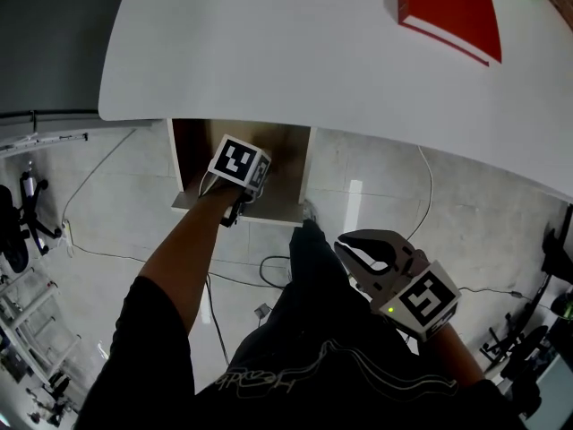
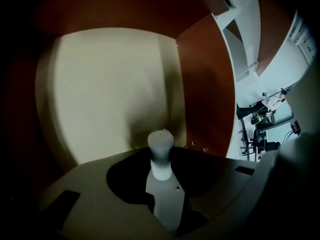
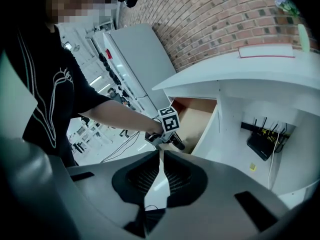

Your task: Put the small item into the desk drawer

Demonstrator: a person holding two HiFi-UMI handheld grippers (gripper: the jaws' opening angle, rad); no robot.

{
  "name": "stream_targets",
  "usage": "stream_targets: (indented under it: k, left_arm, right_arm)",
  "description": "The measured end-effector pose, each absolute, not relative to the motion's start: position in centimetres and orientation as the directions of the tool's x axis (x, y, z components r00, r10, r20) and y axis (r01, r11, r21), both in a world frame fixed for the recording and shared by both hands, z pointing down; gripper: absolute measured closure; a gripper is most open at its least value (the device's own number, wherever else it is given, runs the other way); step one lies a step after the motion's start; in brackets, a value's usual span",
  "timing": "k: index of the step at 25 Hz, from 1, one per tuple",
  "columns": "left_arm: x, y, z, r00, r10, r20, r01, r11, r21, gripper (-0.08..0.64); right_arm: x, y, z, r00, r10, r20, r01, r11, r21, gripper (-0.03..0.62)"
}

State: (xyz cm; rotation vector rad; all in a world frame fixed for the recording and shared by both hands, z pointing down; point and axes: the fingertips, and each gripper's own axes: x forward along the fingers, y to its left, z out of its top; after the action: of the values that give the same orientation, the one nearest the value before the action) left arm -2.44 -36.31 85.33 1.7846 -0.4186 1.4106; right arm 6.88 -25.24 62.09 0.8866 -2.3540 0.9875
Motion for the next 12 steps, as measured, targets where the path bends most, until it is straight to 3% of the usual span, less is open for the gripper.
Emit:
stream_targets:
  k: [7, 12]
  left_arm:
    - [-2.4, -36.6, 87.5, 0.303, 0.229, 0.925, -0.676, -0.633, 0.378, 0.420]
    - [-2.1, -36.5, 86.8, 0.325, 0.246, 0.913, -0.666, -0.626, 0.406, 0.333]
  right_arm:
    - [6.9, -25.7, 63.5, -0.709, -0.365, 0.604, -0.690, 0.536, -0.486, 0.537]
    - [6.5, -26.0, 63.3, -0.709, -0.359, 0.607, -0.686, 0.547, -0.479, 0.537]
